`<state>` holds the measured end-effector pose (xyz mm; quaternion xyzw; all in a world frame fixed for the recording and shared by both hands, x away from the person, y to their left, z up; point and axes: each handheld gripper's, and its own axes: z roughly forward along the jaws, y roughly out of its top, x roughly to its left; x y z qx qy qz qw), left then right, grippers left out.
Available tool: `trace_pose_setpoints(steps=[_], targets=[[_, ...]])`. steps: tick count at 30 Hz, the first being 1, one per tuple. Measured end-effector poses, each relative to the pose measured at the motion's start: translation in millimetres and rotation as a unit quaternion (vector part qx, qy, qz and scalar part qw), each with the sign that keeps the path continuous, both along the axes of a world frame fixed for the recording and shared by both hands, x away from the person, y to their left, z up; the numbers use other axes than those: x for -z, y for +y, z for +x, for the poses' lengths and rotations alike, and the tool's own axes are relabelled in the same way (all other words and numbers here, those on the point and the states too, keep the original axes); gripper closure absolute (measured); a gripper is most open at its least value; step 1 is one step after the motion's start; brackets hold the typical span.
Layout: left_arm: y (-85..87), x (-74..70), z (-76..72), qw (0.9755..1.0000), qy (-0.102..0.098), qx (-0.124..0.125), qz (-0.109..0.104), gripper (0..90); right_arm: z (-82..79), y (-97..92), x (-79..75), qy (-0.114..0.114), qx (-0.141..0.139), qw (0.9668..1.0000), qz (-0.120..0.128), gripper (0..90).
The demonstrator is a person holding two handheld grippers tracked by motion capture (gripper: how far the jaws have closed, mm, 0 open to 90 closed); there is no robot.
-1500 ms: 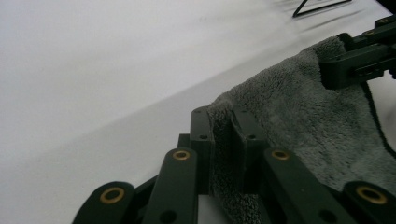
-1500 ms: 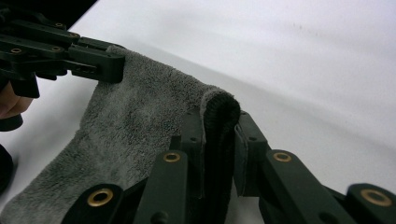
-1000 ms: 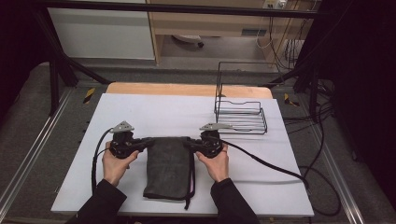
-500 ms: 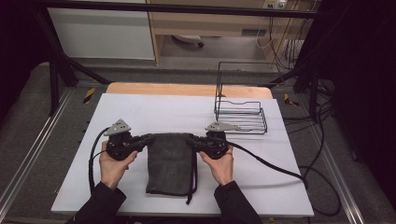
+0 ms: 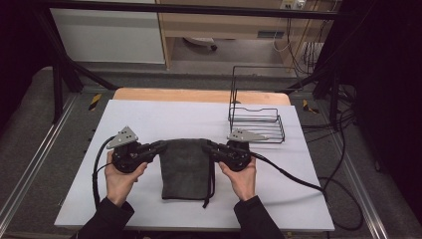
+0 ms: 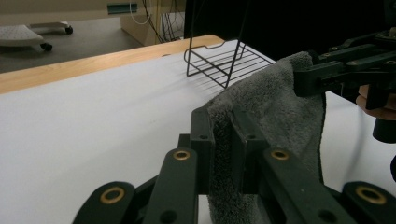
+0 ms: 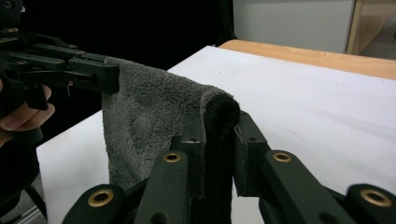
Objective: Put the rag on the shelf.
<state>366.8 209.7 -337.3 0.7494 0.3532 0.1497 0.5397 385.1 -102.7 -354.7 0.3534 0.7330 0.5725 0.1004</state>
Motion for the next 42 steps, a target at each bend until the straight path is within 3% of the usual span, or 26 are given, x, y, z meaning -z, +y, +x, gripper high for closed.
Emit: trace_pose_setpoints(steps=[19,26,42], targets=[[-16.1,-22.5,-4.4,0.9991,-0.040,0.007,-0.012,80.6,-14.2,-16.0,-30.0,-0.054,0.010,0.9985,0.001,78.0],[-33.1,-30.5,1.4,0.9983,-0.051,0.013,-0.024,80.7,-20.9,-29.7,-42.5,-0.078,0.027,0.9966,-0.003,78.1],[-80.9,-43.0,17.0,0.9960,-0.066,0.032,-0.052,80.7,-31.5,-71.9,-60.1,-0.105,0.079,0.9913,-0.002,78.2]])
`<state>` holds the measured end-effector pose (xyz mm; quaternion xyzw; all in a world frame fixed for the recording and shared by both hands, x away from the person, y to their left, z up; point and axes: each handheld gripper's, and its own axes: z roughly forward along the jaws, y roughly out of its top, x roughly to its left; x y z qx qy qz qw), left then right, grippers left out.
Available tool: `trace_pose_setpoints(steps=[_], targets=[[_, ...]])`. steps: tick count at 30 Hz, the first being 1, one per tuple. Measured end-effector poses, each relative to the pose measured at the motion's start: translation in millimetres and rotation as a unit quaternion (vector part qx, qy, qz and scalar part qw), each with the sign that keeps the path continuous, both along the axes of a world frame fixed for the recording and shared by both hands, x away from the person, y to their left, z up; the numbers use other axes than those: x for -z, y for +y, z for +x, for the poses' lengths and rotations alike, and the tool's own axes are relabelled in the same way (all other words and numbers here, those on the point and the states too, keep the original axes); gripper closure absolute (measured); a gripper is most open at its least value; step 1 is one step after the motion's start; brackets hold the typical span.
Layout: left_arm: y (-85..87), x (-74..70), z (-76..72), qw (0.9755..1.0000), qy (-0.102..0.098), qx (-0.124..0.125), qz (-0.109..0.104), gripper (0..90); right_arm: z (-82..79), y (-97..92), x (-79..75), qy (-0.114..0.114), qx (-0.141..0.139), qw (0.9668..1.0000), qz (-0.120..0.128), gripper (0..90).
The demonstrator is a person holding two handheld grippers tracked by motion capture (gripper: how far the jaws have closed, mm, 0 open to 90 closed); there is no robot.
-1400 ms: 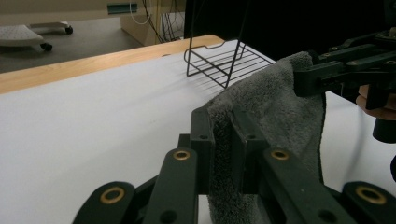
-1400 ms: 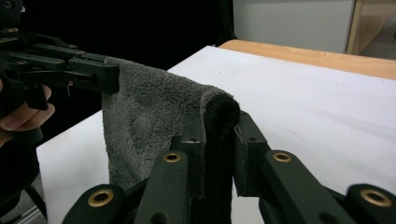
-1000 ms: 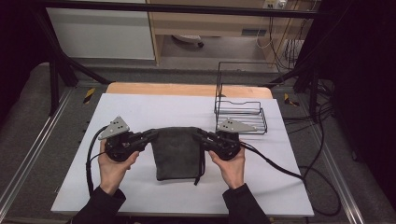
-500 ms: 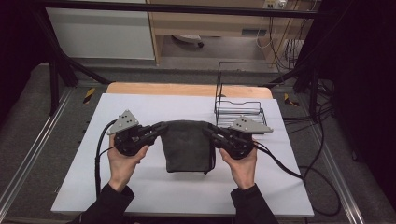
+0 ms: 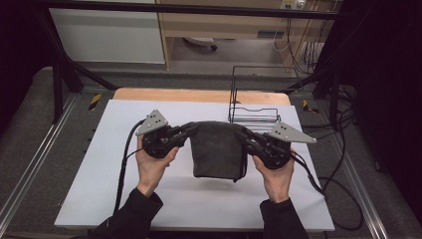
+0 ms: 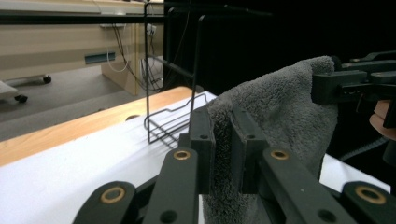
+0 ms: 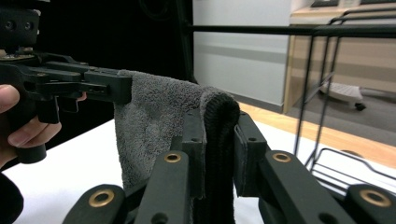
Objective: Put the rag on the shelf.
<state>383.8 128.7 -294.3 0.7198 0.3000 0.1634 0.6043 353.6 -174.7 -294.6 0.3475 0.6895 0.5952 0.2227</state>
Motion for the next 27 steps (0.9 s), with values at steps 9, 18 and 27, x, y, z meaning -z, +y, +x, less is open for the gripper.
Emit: trace_pose_setpoints(steps=[9,18,27], targets=[[-26.1,-9.3,8.1,0.9998,-0.010,0.011,-0.016,80.7,-4.4,-22.0,-9.4,-0.017,0.031,0.9993,0.007,78.2],[-49.7,-22.2,15.5,0.9989,-0.027,0.022,-0.032,80.7,-4.7,-42.6,-19.1,-0.041,0.059,0.9972,0.021,78.3],[-68.0,-40.7,23.4,0.9974,-0.047,0.024,-0.049,80.7,-3.6,-57.0,-31.2,-0.068,0.079,0.9934,0.046,78.3]])
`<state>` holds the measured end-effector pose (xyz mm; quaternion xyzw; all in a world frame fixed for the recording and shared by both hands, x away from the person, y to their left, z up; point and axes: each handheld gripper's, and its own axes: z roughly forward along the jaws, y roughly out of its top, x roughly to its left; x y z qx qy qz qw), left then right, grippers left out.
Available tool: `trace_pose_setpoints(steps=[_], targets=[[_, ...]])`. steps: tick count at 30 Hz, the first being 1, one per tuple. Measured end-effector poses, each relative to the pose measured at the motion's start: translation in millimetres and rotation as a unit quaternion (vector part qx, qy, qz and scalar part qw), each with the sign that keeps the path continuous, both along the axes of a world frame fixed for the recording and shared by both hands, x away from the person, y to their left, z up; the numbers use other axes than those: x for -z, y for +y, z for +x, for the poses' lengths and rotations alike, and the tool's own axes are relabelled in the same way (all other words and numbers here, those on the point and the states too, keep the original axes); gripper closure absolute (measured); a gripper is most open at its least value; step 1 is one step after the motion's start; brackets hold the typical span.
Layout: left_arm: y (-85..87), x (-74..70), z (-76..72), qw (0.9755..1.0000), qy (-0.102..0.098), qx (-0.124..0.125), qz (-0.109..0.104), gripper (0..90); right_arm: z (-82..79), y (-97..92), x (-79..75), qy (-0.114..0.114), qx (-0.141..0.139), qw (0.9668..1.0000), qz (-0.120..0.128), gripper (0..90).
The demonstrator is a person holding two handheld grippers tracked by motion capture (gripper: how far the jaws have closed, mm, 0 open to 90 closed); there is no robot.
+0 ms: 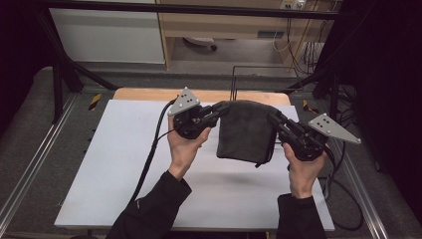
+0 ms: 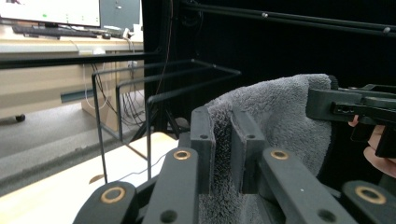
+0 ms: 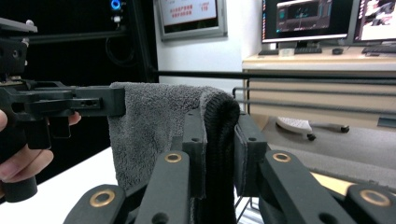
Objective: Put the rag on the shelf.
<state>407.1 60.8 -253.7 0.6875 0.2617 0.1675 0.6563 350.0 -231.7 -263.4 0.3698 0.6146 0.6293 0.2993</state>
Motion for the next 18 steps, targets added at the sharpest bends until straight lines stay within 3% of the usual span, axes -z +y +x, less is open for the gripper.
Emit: trace_pose_setpoints(steps=[18], targets=[[-20.4,-44.5,22.8,0.9990,-0.035,-0.005,-0.027,80.7,15.9,-11.5,-42.8,-0.053,0.034,0.9978,0.018,78.6]])
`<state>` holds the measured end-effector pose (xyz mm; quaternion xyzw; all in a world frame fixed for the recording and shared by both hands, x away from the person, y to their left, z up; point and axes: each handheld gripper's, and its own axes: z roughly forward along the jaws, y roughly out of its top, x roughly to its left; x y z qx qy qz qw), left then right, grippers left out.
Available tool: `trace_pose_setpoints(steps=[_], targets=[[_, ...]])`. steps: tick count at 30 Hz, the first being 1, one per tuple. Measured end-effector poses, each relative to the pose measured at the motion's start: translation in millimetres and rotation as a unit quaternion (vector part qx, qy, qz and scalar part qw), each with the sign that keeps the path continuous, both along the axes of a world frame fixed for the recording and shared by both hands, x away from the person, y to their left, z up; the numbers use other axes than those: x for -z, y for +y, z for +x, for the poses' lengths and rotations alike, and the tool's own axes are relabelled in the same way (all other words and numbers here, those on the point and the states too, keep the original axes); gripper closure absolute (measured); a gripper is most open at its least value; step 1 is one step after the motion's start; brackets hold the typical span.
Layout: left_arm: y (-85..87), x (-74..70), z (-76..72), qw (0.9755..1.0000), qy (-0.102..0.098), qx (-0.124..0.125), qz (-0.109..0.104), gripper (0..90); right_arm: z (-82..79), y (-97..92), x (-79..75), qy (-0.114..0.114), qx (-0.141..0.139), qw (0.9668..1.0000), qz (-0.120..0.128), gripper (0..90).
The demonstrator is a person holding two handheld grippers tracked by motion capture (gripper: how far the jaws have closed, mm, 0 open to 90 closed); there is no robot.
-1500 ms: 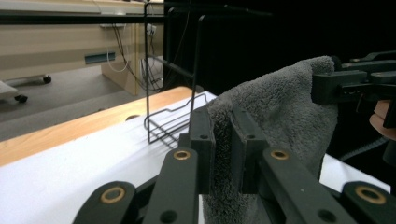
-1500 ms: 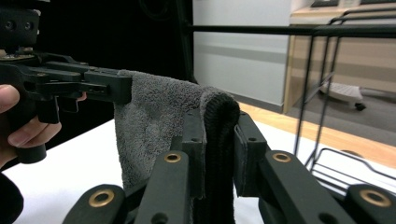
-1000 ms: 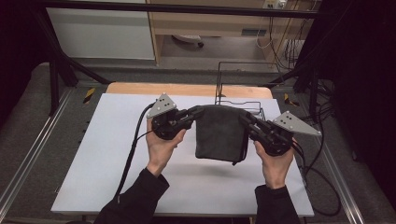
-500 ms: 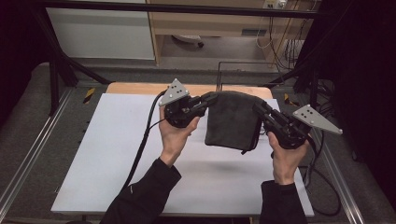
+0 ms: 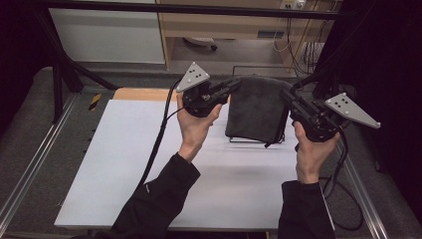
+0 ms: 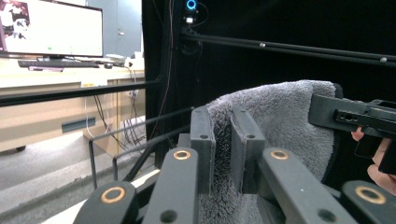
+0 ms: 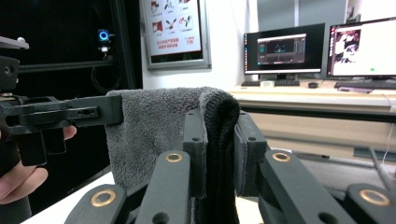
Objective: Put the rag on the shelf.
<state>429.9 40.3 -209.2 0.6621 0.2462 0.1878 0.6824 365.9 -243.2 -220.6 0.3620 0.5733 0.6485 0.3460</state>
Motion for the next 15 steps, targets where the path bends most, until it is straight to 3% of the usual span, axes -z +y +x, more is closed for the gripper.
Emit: trace_pose_setpoints(steps=[6,15], targets=[[-8.2,-10.3,9.1,1.0000,-0.001,0.001,-0.004,80.7,6.6,-3.9,-9.4,-0.009,0.012,0.9999,0.007,78.7],[-15.2,-27.3,22.4,0.9996,-0.005,0.001,-0.028,80.8,18.0,-7.4,-26.0,-0.022,0.024,0.9994,0.012,78.9]])
